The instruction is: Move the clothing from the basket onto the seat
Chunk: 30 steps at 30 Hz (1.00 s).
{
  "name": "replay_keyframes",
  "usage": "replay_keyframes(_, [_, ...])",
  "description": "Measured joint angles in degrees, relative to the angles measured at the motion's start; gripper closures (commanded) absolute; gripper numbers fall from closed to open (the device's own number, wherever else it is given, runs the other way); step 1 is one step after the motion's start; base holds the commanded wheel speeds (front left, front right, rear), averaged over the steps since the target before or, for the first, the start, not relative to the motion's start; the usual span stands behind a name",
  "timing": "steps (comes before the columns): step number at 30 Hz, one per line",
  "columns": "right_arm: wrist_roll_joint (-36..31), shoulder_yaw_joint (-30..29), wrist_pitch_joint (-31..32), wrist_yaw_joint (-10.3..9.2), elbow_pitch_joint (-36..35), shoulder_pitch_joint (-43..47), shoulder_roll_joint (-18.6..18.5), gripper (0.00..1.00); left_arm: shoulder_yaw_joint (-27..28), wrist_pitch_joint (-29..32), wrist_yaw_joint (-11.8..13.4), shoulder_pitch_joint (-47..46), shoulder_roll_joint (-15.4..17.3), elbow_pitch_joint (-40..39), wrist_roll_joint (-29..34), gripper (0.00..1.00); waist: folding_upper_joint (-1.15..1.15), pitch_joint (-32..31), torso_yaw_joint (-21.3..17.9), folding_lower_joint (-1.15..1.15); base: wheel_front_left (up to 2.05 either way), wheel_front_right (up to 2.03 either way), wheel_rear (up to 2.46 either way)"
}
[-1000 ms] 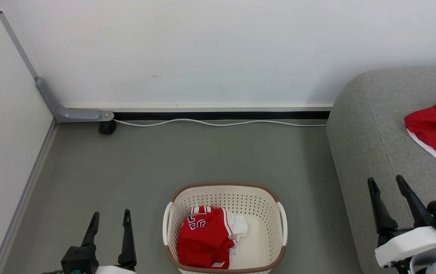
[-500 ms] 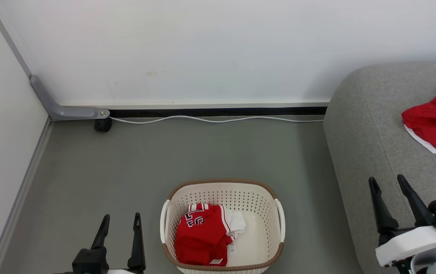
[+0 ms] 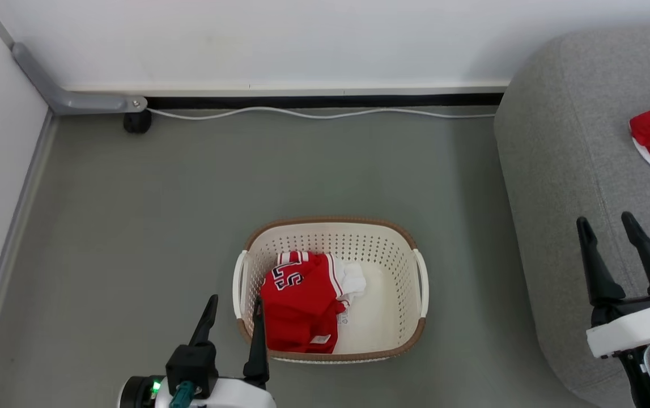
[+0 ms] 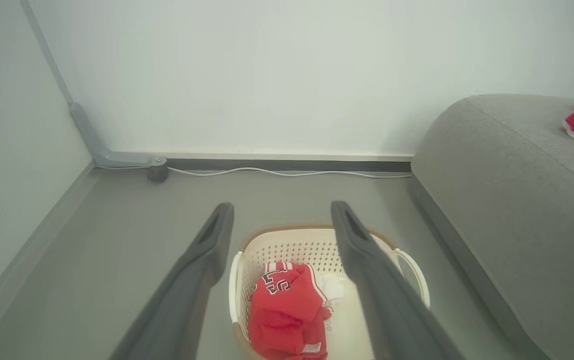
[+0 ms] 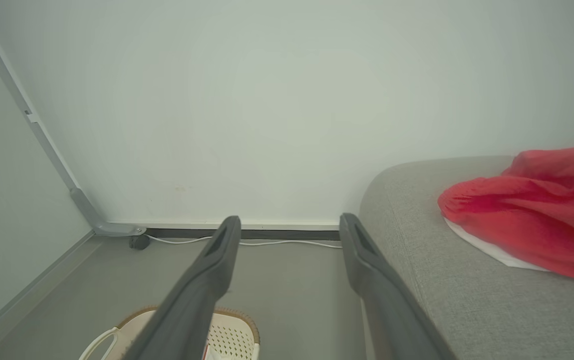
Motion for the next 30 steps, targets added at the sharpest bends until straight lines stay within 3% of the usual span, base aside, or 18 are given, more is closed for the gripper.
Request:
replay_keyframes(16, [6.05,-2.53,0.0,0.0,-8.28,-8.76,-6.28,0.0,-15.34,-0.01,9.87,-17.35,-0.05,1.42,-4.88,0.0,0.0,18.26,0.84,0.0,0.0,0.0,0.0])
replay_keyframes(23, [7.55,-1.49,0.0,0.0,-11.16,-12.13,-7.93,0.0,-20.23,-0.01,11.48,-25.88,-0.11,4.54,-6.49,0.0,0.0,26.17,0.91,0.0,0.0,0.0,0.0])
replay_keyframes(30, [8.36,-0.85,-0.01,0.0,-13.68,-14.91,-10.18,0.0,-23.34,-0.01,11.52,-34.03,-0.18,8.73,-9.32,0.0,0.0,32.32,0.52,0.0,0.0,0.0,0.0])
